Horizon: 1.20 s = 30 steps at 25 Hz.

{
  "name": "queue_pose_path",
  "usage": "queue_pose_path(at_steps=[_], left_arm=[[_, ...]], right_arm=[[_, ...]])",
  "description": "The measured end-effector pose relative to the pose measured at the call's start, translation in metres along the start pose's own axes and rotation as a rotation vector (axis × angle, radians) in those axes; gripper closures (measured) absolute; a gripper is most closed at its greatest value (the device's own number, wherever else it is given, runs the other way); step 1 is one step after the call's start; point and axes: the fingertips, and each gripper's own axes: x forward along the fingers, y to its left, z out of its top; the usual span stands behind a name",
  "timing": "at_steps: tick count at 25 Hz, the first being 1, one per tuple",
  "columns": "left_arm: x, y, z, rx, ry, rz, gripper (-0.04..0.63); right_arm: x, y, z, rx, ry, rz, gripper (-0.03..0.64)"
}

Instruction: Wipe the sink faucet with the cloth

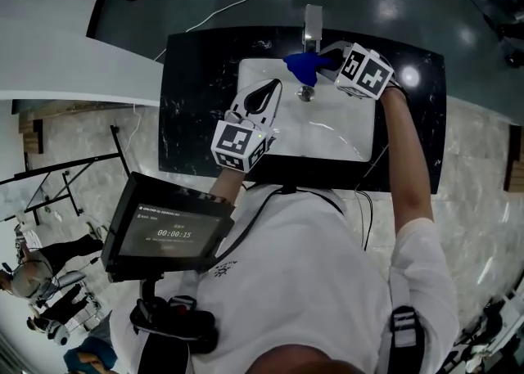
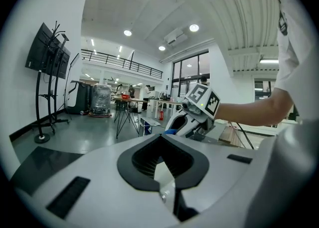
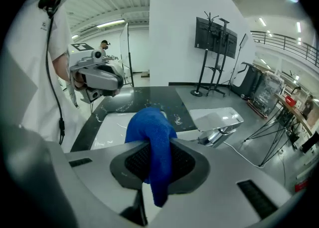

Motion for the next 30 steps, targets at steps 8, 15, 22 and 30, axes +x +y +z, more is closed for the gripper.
queue_pose_path(at_steps=[8, 15, 22, 30], left_arm=[[0.002, -0.006, 0.0, -0.001, 0.001, -0.009, 0.594], [-0.001, 0.0, -0.002, -0.003, -0.001, 0.003, 0.594], [-0.002, 0.001, -0.001, -0.001, -0.003, 0.0, 0.594], [-0.003, 0.001, -0.001, -0.001, -0.006, 0.0, 0.594]], right_arm=[[-0.003, -0.063, -0.01, 0.076, 0.086, -0.163, 0.554], [-0.02, -0.103, -0.036, 0.233, 0.026, -0.351, 0.554], [-0.059, -0.079, -0.04, 0.192, -0.082, -0.328, 0.554], [-0.047, -0.01, -0.009, 0.063, -0.125, -0.12, 0.554]])
